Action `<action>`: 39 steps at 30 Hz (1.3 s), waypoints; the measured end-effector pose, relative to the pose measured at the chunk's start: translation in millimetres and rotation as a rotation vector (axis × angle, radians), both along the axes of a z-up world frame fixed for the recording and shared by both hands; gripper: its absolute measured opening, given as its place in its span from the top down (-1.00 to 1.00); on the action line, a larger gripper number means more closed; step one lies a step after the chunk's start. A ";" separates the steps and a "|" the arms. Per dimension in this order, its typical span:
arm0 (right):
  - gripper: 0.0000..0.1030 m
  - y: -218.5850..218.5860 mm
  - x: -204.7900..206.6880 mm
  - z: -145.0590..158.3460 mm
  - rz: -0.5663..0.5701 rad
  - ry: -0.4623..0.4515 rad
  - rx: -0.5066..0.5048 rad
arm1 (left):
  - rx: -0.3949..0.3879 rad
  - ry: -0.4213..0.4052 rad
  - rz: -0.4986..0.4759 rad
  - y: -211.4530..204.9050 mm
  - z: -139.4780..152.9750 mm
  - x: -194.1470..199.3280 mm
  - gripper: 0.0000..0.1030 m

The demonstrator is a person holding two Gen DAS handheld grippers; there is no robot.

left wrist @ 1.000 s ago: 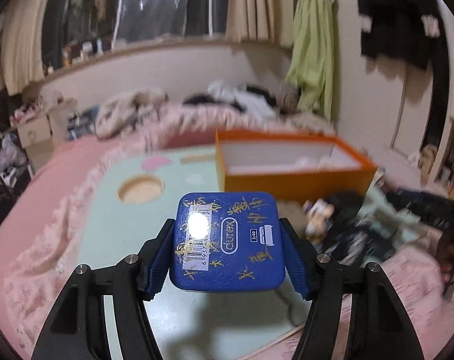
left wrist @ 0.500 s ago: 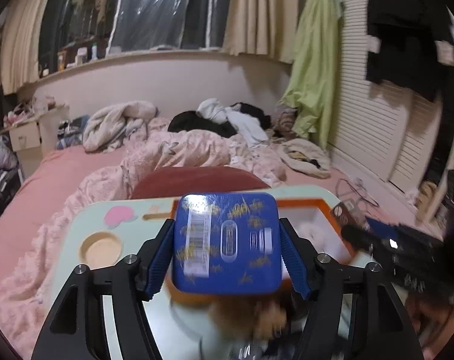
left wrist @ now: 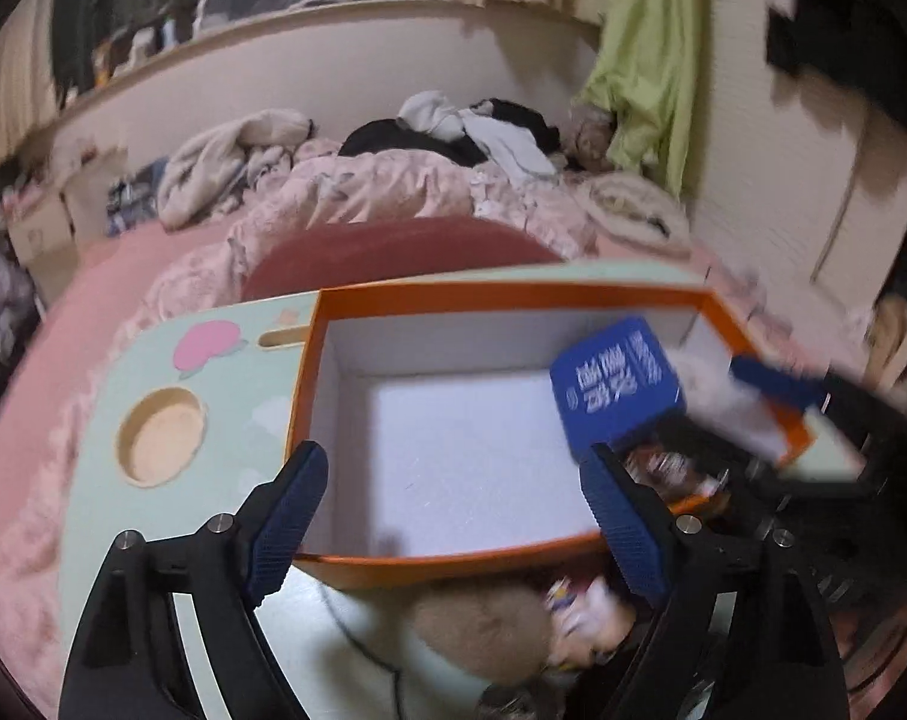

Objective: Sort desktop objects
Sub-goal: 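Drop the blue tin into the orange box with the left gripper while the right drops the brown pack in, then grasp the black toy car on the table with the right gripper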

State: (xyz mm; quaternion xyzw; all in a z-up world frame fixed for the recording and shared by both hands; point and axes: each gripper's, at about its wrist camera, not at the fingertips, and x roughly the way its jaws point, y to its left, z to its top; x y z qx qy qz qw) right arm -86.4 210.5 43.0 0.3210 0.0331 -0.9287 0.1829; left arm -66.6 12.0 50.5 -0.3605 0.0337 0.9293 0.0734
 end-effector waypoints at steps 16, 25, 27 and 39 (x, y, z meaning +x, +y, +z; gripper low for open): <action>-0.56 41.4 86.6 20.5 0.019 0.110 -0.129 | 0.101 0.135 -0.004 -46.1 16.3 99.6 -0.70; -0.56 29.9 124.6 -25.4 0.115 -0.015 0.004 | -0.035 0.051 0.082 -60.2 -62.0 127.2 -1.00; -0.56 21.6 121.7 -27.8 0.127 -0.024 0.035 | -0.025 0.047 0.065 -60.3 -56.5 125.6 -1.00; 0.13 -2.8 101.3 -47.5 0.206 -0.093 0.110 | -0.027 0.053 0.063 -59.5 -45.1 124.5 -1.00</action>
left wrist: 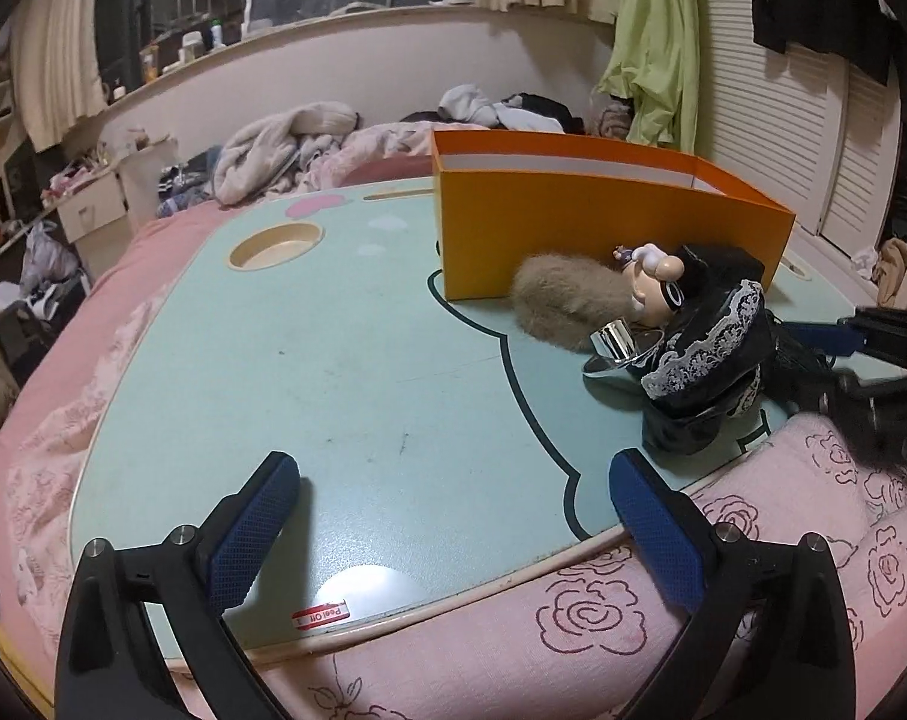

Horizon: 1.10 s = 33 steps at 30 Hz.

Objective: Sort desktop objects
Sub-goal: 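Grasp the black toy car on the table with the right gripper, then grasp the black cloth with the left gripper while the right carries the toy car toward the box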

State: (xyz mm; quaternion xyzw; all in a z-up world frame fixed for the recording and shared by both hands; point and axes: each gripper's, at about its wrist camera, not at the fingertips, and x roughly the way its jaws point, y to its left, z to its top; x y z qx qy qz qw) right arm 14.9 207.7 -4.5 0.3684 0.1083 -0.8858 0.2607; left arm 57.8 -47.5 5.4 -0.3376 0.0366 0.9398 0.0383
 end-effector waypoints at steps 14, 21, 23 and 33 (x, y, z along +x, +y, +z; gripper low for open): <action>0.42 35.6 9.9 8.4 -0.113 0.058 -0.162 | 0.047 0.229 -0.216 29.7 38.4 31.0 -0.84; 0.41 26.7 -2.3 1.1 -0.104 0.004 -0.098 | -0.027 0.177 -0.380 69.9 42.4 11.6 -0.42; 0.41 23.0 -2.4 1.9 -0.106 0.013 -0.071 | -0.051 0.150 -0.415 78.3 38.6 7.0 -0.19; -0.18 20.8 -1.0 0.1 -0.153 0.031 -0.024 | -0.221 0.106 -0.477 113.1 20.3 11.5 0.64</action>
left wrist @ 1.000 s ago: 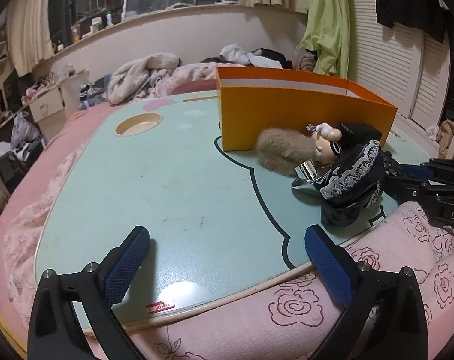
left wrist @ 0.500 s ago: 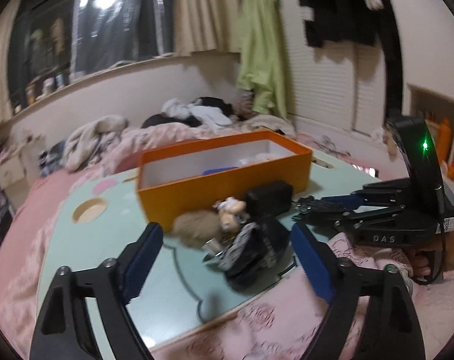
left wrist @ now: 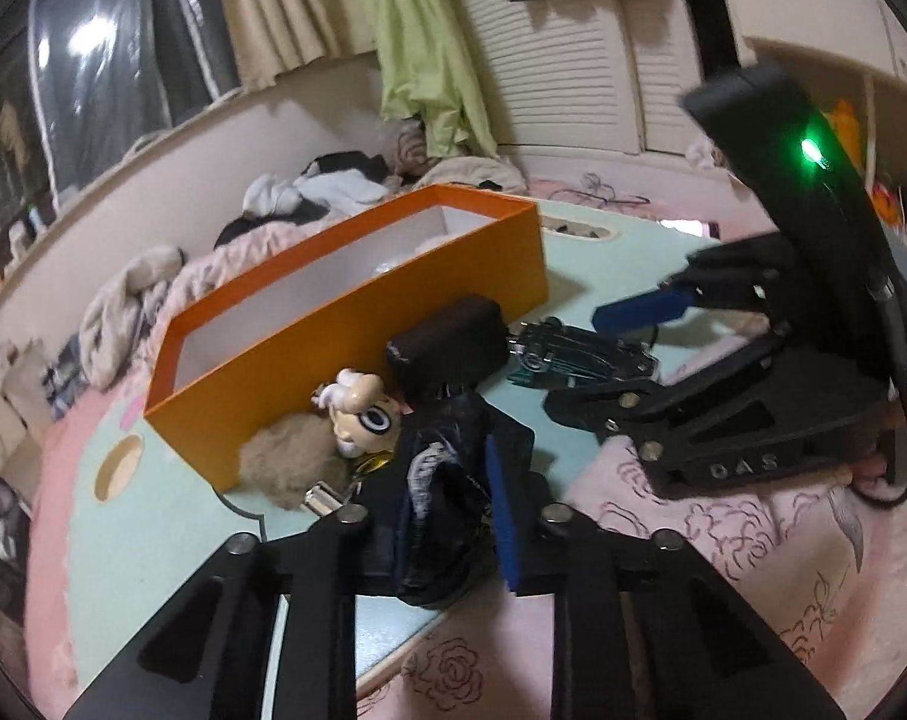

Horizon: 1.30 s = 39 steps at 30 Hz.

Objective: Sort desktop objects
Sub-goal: 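Grasp the black cloth with the left gripper while the right carries the toy car toward the box, then drop the black cloth into the box with the left gripper while the right drops the toy car in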

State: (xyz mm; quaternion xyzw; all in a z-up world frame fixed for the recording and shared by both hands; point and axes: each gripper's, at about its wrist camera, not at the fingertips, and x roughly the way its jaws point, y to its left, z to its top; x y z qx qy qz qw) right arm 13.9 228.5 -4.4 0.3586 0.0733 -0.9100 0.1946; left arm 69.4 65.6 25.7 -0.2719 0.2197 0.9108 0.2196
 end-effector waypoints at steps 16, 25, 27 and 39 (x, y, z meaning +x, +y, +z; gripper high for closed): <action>0.42 21.8 -4.8 45.6 0.061 0.032 -0.282 | 0.358 0.037 0.075 -66.0 78.1 7.5 0.70; 0.41 -9.5 -78.1 87.3 0.032 0.057 -0.324 | 0.380 -0.078 0.309 -61.7 92.4 -112.8 -0.04; 0.34 -13.6 -98.4 77.9 -0.038 0.037 -0.289 | 0.378 -0.133 0.351 -59.7 71.7 -132.6 -0.56; -0.24 -5.9 -80.5 54.6 -0.163 0.093 -0.167 | 0.352 -0.054 0.349 -60.7 51.6 -102.8 -0.57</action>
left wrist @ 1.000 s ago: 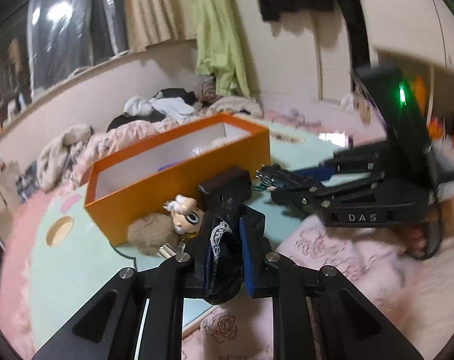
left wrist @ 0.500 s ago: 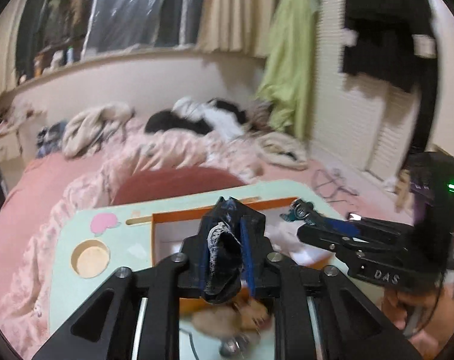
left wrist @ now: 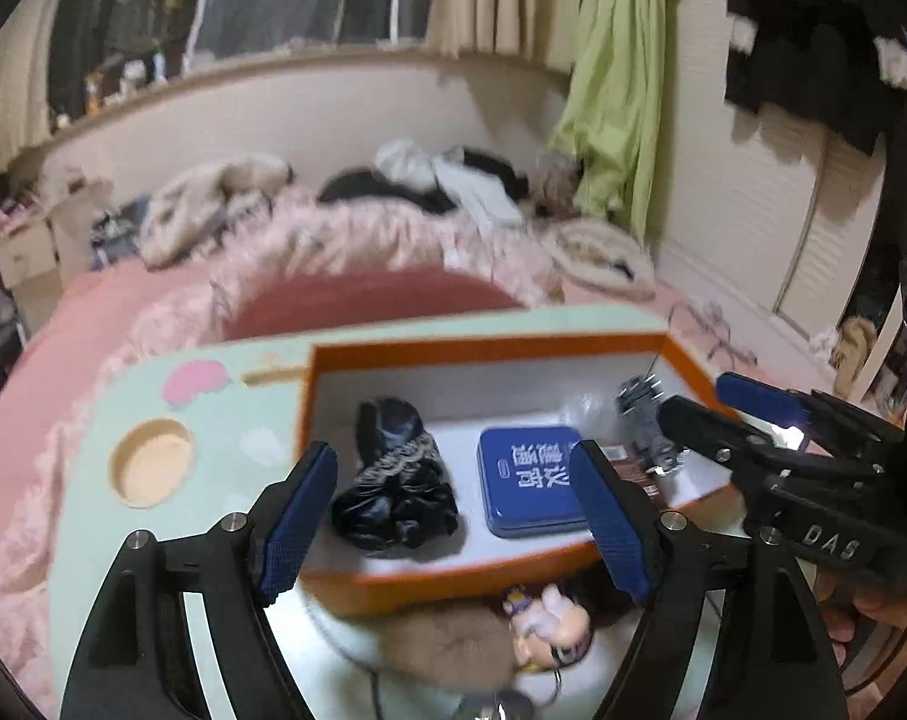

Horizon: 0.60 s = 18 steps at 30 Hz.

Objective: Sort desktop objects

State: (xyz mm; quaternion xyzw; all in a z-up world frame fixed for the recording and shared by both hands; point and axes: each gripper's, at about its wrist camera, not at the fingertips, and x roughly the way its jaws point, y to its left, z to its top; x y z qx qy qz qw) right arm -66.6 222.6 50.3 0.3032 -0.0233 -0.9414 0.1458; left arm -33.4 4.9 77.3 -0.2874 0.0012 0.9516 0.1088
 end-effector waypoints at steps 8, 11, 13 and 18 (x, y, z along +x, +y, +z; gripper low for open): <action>-0.66 -2.7 70.2 -3.6 0.065 0.017 0.067 | -0.028 -0.058 0.047 -28.1 -23.5 76.1 -0.99; -0.66 -3.2 79.8 -30.8 0.056 -0.074 0.081 | -0.036 -0.130 0.054 -33.5 -49.2 82.2 -0.99; -0.66 -6.6 74.8 -42.6 0.044 -0.148 0.130 | -0.083 -0.178 0.072 -33.0 -68.4 77.6 -0.99; -0.73 -5.5 63.6 -56.3 0.005 -0.233 0.184 | -0.129 -0.193 0.078 -29.8 -82.1 73.5 -1.00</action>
